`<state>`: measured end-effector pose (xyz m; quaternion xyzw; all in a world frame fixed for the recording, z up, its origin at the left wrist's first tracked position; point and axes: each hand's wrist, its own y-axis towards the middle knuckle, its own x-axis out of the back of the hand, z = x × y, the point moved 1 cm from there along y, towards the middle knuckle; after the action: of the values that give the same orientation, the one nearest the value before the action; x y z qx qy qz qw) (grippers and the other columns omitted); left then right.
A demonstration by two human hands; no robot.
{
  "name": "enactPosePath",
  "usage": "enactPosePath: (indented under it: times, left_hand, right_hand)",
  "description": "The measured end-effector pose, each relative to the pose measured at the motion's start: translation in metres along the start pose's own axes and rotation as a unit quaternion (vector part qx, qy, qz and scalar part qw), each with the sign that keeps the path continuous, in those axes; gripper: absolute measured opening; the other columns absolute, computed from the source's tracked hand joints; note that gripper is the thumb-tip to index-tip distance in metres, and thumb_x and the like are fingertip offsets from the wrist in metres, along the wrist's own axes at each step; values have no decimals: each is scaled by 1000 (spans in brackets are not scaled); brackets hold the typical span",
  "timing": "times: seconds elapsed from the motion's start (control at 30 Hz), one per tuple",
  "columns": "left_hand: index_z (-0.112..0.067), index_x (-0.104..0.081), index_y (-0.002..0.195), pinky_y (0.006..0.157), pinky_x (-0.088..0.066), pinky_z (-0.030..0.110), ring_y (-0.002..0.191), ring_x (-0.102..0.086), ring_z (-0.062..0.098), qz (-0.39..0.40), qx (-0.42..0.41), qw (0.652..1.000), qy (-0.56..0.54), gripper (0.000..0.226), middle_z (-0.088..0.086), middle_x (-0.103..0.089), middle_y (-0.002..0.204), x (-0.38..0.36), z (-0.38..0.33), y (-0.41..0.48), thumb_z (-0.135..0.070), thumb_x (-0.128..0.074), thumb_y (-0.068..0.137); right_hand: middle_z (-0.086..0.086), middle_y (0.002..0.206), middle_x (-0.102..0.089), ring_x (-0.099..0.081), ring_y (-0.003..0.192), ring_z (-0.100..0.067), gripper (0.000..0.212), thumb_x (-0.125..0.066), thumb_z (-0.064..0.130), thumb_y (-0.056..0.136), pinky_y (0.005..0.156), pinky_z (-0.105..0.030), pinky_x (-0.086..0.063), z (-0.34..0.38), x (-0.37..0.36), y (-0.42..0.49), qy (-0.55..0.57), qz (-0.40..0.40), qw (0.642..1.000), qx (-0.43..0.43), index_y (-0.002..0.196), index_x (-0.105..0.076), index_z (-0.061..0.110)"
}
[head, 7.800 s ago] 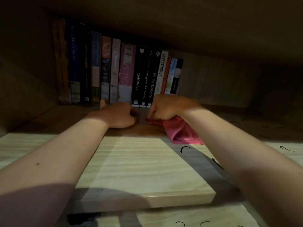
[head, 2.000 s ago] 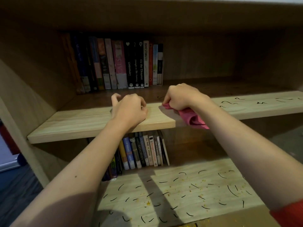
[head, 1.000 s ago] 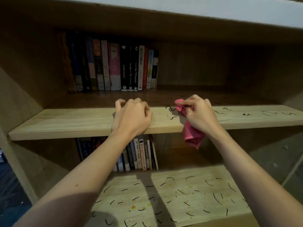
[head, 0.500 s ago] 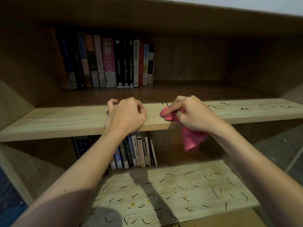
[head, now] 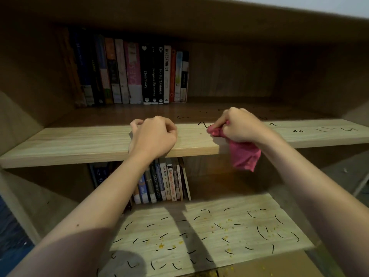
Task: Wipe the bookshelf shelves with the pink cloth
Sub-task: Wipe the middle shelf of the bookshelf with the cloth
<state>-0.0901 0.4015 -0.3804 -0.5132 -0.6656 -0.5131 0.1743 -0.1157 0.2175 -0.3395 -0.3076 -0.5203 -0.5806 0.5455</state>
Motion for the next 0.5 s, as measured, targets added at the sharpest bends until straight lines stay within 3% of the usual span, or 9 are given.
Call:
enactPosePath:
  times: [0.1,0.17,0.27,0.33,0.4,0.5]
  left_hand:
    - [-37,-64,105,104,-21,35,125,-40,20,5,42,998,-39,23,-11,-63,112,-1,2,4,-29,-54,87]
    - [-40,-64,102,101,-25,35,128,-39,24,0,59,997,-53,22,-11,-63,114,0,5,5,-29,-56,86]
    - [-39,-65,102,106,-24,36,128,-40,21,9,50,995,-81,23,-9,-62,115,6,9,3,-23,-58,86]
    - [-41,-63,95,109,-27,39,126,-42,20,15,48,993,-110,24,-9,-62,116,10,12,2,-20,-60,85]
    - [-45,-60,86,108,-31,44,125,-44,21,24,47,991,-123,26,-9,-62,117,10,13,2,-20,-61,82]
    - [-46,-58,83,107,-31,40,124,-45,22,21,41,994,-96,26,-9,-63,118,7,10,3,-21,-59,83]
  right_hand:
    - [8,104,-63,-52,109,-21,36,-46,7,86,98,-40,-44,20,-14,4,-39,-13,998,41,101,-73,27]
    - [14,91,-58,-52,100,-11,31,-50,10,88,99,-34,-40,30,-18,1,-12,1,997,77,103,-72,25]
    - [18,85,-61,-51,80,3,28,-52,9,90,89,-19,-39,14,-6,-2,32,22,998,48,104,-73,22]
    - [9,99,-69,-55,90,-4,29,-52,8,89,93,-26,-45,0,0,1,23,8,1000,9,100,-74,23]
    - [9,99,-66,-54,94,-9,30,-51,8,88,90,-31,-47,6,-3,3,-6,-2,1000,-1,100,-74,24]
    - [15,87,-60,-53,91,-3,25,-55,12,88,97,-28,-41,33,-16,0,18,-5,997,76,101,-73,23]
